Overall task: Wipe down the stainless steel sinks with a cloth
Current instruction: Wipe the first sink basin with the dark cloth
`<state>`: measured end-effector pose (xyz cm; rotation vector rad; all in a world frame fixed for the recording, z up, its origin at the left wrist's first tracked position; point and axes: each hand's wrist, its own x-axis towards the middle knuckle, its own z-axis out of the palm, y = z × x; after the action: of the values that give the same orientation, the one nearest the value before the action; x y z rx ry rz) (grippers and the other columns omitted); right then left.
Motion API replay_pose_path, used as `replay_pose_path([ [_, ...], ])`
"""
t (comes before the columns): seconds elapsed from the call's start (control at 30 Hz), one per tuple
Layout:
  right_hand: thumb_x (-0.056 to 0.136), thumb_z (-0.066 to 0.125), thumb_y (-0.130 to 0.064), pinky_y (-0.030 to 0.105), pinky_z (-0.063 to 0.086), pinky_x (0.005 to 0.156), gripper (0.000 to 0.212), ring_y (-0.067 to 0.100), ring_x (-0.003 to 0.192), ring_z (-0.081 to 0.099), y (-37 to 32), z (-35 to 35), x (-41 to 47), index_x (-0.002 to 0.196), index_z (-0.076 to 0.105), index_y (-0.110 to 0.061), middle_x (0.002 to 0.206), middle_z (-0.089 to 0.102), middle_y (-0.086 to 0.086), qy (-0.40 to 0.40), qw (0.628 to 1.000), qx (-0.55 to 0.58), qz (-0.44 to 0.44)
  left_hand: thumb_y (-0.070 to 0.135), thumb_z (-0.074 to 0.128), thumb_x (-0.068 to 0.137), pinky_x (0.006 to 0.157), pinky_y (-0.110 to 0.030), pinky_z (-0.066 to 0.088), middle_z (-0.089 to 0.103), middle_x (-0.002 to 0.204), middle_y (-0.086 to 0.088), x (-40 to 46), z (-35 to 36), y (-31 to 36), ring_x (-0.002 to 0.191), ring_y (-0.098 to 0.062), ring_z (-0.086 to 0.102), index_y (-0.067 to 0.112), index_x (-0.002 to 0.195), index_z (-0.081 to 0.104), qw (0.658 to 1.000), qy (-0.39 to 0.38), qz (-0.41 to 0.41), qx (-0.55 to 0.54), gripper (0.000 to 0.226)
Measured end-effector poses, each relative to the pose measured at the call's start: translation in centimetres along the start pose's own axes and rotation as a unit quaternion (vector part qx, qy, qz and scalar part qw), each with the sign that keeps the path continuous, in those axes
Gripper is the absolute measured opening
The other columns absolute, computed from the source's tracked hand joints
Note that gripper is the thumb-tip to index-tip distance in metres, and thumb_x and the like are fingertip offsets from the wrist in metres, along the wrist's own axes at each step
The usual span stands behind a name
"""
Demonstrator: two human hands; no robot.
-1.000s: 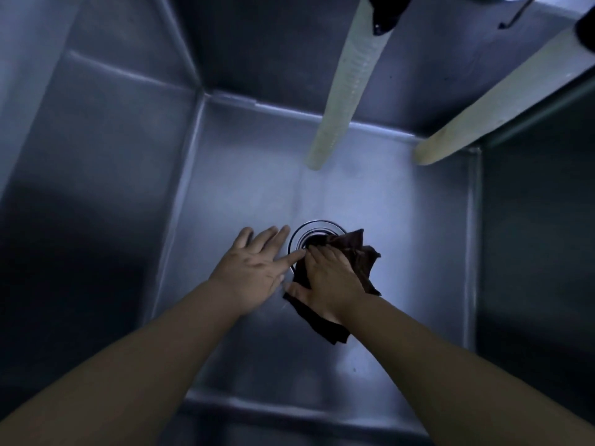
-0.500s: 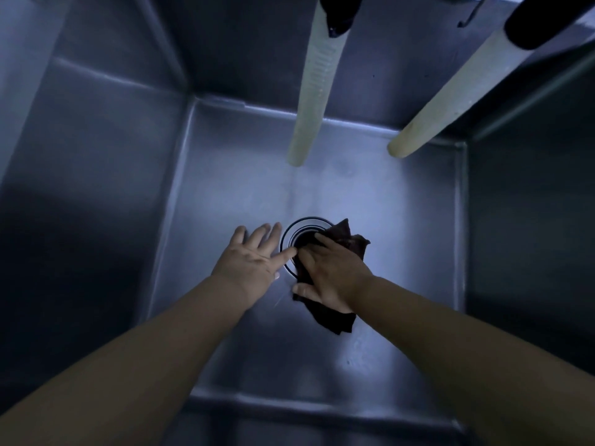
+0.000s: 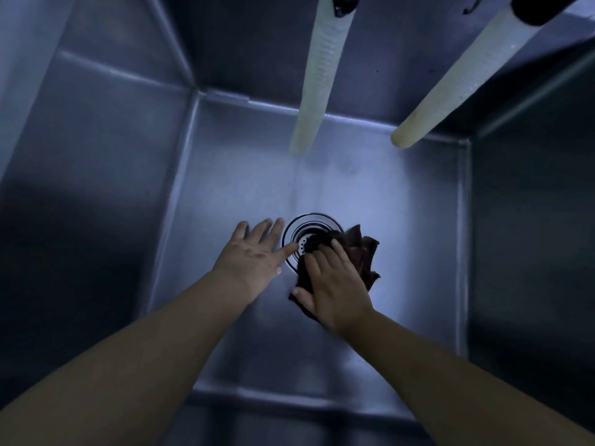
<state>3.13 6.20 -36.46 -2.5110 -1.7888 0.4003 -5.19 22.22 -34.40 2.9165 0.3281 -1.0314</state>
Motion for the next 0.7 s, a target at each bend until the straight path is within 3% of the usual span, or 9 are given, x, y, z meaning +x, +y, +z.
replay_pose_path([
  [0.07, 0.088, 0.039, -0.056, 0.051, 0.018, 0.115, 0.072, 0.038, 0.134, 0.039, -0.1, 0.7, -2.2, 0.13, 0.052, 0.001, 0.137, 0.049, 0.023, 0.002, 1.0, 0.0, 0.019, 0.035, 0.024, 0.102, 0.115, -0.049, 0.001, -0.017, 0.158, -0.008, 0.0, 0.0, 0.0, 0.145, -0.027, -0.012, 0.038, 0.148, 0.002, 1.0, -0.004, -0.003, -0.003, 0.051],
  [0.13, 0.086, 0.039, -0.061, 0.056, 0.019, 0.111, 0.082, 0.041, 0.14, 0.024, -0.1, 1.0, -4.4, 0.137, 0.043, 0.004, 0.147, 0.034, 0.027, -0.009, 0.999, -0.017, 0.034, 0.033, 0.024, 0.102, 0.116, -0.049, 0.001, -0.017, 0.157, -0.009, -0.2, -0.2, 0.1, 0.145, -0.028, -0.011, 0.037, 0.149, 0.001, 1.0, -0.003, -0.004, -0.008, 0.052],
  [0.3, 0.08, 0.034, -0.069, 0.065, 0.017, 0.104, 0.094, 0.049, 0.135, 0.029, 1.3, 0.0, -8.0, 0.137, 0.043, 0.005, 0.144, 0.034, 0.032, -0.074, 0.99, -0.069, 0.096, 0.027, 0.035, 0.099, 0.115, -0.041, 0.004, -0.011, 0.159, -0.006, -3.0, -1.0, -1.1, 0.145, -0.025, 0.0, 0.035, 0.149, -0.004, 0.995, 0.077, -0.012, -0.056, 0.064],
  [0.47, 0.077, 0.031, -0.069, 0.071, 0.021, 0.104, 0.093, 0.049, 0.133, 0.032, -0.1, -1.2, -8.1, 0.138, 0.044, 0.0, 0.144, 0.036, 0.031, -0.137, 0.982, -0.07, 0.114, 0.025, 0.054, 0.09, 0.111, -0.045, 0.016, 0.01, 0.158, -0.01, -10.5, -4.8, -4.2, 0.143, -0.029, 0.011, 0.031, 0.148, 0.023, 0.978, 0.16, -0.087, -0.102, 0.067],
  [0.57, 0.075, 0.041, -0.071, 0.072, 0.024, 0.101, 0.095, 0.048, 0.134, 0.032, -2.5, -1.0, -6.8, 0.138, 0.044, 0.0, 0.144, 0.035, 0.03, -0.152, 0.983, -0.061, 0.076, 0.013, 0.068, 0.077, 0.099, -0.051, 0.034, 0.043, 0.142, -0.021, -15.8, -7.2, -5.9, 0.127, -0.041, 0.042, 0.016, 0.136, 0.051, 0.957, 0.264, -0.108, -0.059, 0.062],
  [0.63, 0.072, 0.052, -0.072, 0.071, 0.023, 0.103, 0.099, 0.048, 0.136, 0.027, -4.6, -0.4, -5.4, 0.14, 0.04, -0.001, 0.147, 0.031, 0.029, -0.148, 0.986, -0.061, 0.041, 0.012, 0.059, 0.079, 0.098, -0.05, 0.036, 0.055, 0.129, -0.023, -18.8, -7.7, -7.0, 0.116, -0.043, 0.051, 0.008, 0.125, 0.06, 0.934, 0.333, -0.124, -0.036, 0.046],
  [0.7, 0.074, 0.051, -0.072, 0.07, 0.017, 0.107, 0.099, 0.047, 0.139, 0.02, -6.6, -0.1, -3.5, 0.143, 0.036, -0.002, 0.15, 0.025, 0.028, -0.134, 0.989, -0.062, 0.016, 0.015, 0.047, 0.085, 0.105, -0.049, 0.03, 0.059, 0.123, -0.021, -20.9, -7.6, -7.8, 0.119, -0.041, 0.051, 0.005, 0.12, 0.062, 0.929, 0.34, -0.143, -0.019, 0.04],
])
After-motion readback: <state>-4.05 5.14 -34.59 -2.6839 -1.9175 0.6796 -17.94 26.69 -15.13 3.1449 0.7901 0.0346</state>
